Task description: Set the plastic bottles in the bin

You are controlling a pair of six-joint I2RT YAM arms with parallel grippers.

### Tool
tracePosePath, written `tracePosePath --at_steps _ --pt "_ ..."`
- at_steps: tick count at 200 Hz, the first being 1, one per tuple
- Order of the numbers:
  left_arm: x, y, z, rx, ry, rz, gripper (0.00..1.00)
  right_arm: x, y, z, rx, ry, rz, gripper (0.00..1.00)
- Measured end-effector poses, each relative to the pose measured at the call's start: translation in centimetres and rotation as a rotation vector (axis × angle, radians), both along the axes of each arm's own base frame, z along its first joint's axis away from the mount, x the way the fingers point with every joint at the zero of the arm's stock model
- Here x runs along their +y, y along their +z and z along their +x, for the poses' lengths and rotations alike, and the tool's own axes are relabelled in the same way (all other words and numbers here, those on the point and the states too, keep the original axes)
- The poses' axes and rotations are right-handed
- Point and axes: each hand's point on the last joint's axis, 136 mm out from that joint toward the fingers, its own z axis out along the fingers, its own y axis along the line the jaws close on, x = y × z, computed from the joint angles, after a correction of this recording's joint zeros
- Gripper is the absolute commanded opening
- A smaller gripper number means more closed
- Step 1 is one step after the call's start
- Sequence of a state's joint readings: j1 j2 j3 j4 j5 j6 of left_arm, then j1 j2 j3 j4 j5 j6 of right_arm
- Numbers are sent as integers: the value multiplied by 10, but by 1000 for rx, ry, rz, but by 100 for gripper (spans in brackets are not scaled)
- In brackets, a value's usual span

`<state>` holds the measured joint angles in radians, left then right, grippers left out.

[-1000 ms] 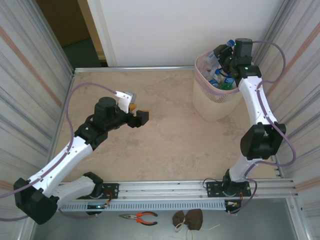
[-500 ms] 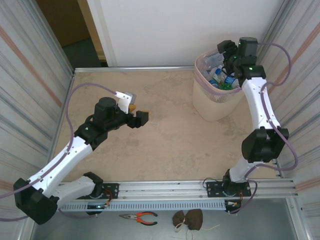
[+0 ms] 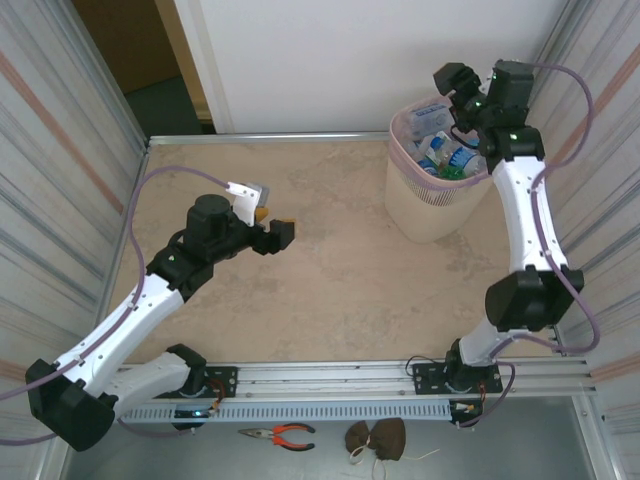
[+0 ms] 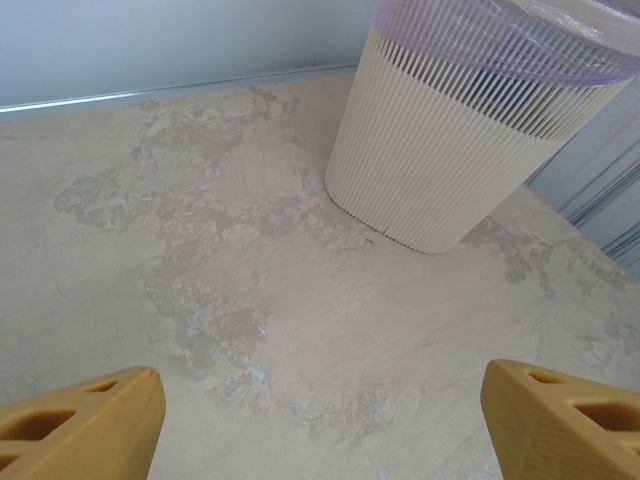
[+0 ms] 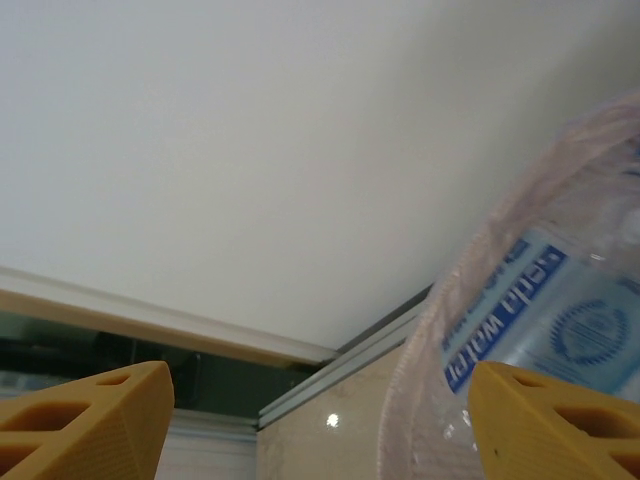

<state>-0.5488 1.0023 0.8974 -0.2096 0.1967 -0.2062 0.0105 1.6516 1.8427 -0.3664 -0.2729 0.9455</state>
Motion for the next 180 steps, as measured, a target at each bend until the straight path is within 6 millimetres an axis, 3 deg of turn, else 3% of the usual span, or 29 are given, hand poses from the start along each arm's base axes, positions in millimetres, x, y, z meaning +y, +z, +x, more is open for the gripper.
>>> tracePosePath --at_steps 32,57,107,130,149,180 --pt "6 -1 4 0 26 7 83 13 -32 35 39 75 17 74" --pt "15 -2 7 1 51 11 83 16 -62 49 96 95 24 72" --pt "33 -8 2 1 98 23 85 16 -64 46 105 104 19 73" --pt "48 -18 5 15 148 48 87 13 -53 33 99 104 -20 76" --pt "65 -26 12 26 212 74 90 12 -31 10 61 113 -85 79" --pt "100 -44 23 54 344 119 95 9 -12 -55 0 140 -215 83"
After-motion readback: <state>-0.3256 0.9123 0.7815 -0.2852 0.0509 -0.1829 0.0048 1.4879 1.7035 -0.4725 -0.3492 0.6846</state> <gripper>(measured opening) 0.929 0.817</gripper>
